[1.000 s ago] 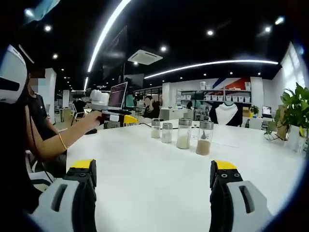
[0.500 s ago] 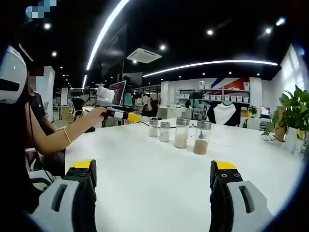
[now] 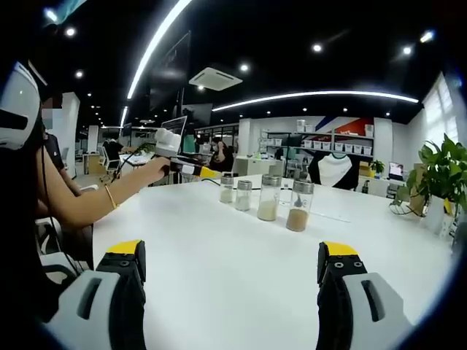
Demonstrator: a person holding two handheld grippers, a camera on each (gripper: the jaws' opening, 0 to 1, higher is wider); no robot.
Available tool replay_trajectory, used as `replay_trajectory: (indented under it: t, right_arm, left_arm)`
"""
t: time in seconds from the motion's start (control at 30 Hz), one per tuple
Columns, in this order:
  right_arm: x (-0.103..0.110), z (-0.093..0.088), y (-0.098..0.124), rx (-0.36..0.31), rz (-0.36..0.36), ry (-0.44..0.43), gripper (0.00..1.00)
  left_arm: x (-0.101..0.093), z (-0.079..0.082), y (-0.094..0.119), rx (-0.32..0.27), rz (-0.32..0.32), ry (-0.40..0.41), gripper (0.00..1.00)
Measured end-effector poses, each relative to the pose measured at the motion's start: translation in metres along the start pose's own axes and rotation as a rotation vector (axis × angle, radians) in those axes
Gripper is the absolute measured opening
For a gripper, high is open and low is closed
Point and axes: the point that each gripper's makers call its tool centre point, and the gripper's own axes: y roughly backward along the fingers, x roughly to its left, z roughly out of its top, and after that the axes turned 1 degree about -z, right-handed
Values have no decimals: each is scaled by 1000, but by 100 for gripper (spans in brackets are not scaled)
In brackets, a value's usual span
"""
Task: Rotate the seasoning bottle until the label or dispensing opening points toward the visible target arrow and the bottle remains upright within the marked orientation range
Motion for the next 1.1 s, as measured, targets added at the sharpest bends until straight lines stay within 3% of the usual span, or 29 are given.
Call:
replay_trajectory:
  t: [0.2,0.33,0.63,1.1]
  right_arm:
    - [-8,5,5,0,-22,17,100]
    - [-13,10,6,2,-41,44,100]
    - [-15,15,0,-8,-54,45,100]
    - [-17,2,-10,40,-62,25,100]
  left_arm:
    - [12,-7,-18,13,6,53,84]
    - [11,8,-24,-72,-5,64,81]
    - [24,9,-44,-49,24,24,79]
    - [28,0,-61,-48,22,32,75]
